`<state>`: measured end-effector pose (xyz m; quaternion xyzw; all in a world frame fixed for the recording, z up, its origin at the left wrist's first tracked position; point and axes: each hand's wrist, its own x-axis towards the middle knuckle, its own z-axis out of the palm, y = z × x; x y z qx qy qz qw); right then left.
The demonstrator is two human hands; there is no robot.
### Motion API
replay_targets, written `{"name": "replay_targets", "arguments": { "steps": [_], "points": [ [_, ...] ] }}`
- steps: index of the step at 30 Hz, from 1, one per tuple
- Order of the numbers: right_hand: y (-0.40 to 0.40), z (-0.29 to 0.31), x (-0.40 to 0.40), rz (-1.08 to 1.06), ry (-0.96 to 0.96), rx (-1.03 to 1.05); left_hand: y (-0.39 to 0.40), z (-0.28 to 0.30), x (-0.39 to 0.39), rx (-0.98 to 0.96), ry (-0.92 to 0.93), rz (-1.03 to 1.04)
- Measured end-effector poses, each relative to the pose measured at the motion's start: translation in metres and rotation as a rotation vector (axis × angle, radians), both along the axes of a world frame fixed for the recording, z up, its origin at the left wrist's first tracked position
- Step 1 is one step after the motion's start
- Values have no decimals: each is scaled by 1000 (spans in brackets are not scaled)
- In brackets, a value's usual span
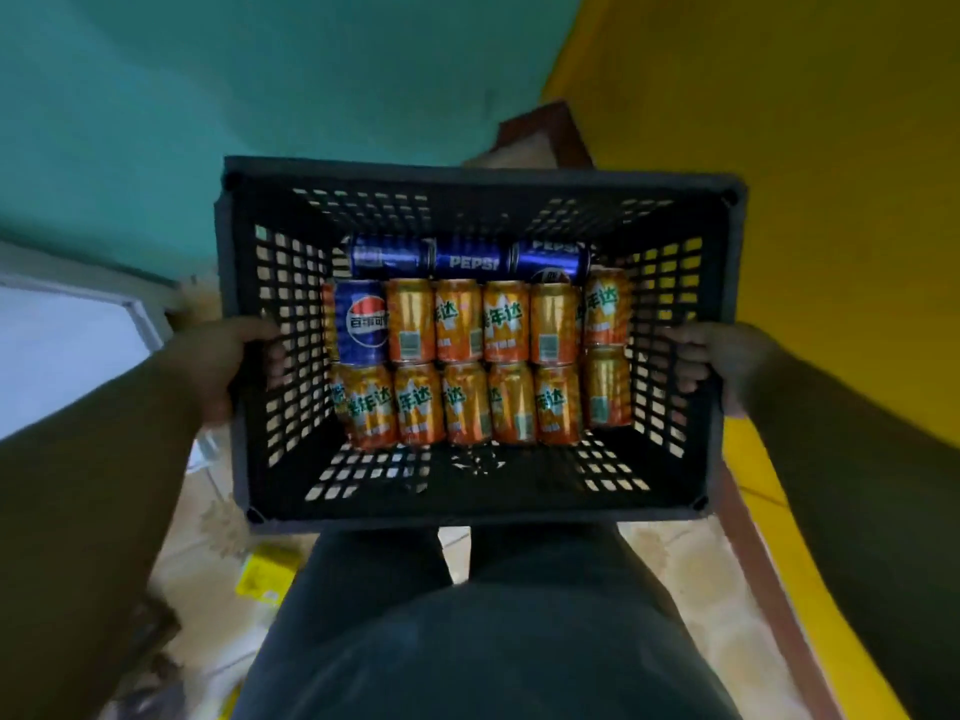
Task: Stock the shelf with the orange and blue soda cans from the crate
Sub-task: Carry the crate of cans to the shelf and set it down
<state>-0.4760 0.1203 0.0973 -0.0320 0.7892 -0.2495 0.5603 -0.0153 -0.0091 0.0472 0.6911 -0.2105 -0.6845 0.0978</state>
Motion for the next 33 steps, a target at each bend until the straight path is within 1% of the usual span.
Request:
{"name": "replay_targets", "arguments": {
  "steps": [4, 8, 12, 15, 17, 23, 26, 29, 33],
  "points": [
    [85, 55, 0, -187, 63, -45, -20, 53, -42, -33, 100, -216],
    [168, 91, 7, -392, 46, -49, -23, 100, -100, -72, 93, -473],
    [269, 101, 18, -628, 17, -50, 9, 130, -163, -115, 62, -682],
    [353, 105, 34, -796, -2, -83, 53, 138, -212, -153, 62, -819],
    [389, 100, 43, -864, 10, -98, 70, 139, -235, -141, 77, -895],
    [549, 103, 86, -1127, 20, -42, 193, 139, -327, -131, 80, -1204],
    [619, 113, 110, -1283, 5, -17, 263, 140, -369, -164, 114, -1344],
    [678, 125, 149, -1474, -1, -12, 339, 148, -408, -163, 131, -1509],
    [731, 135, 203, -1733, 14, -52, 428, 149, -459, -129, 180, -1738]
  ]
}}
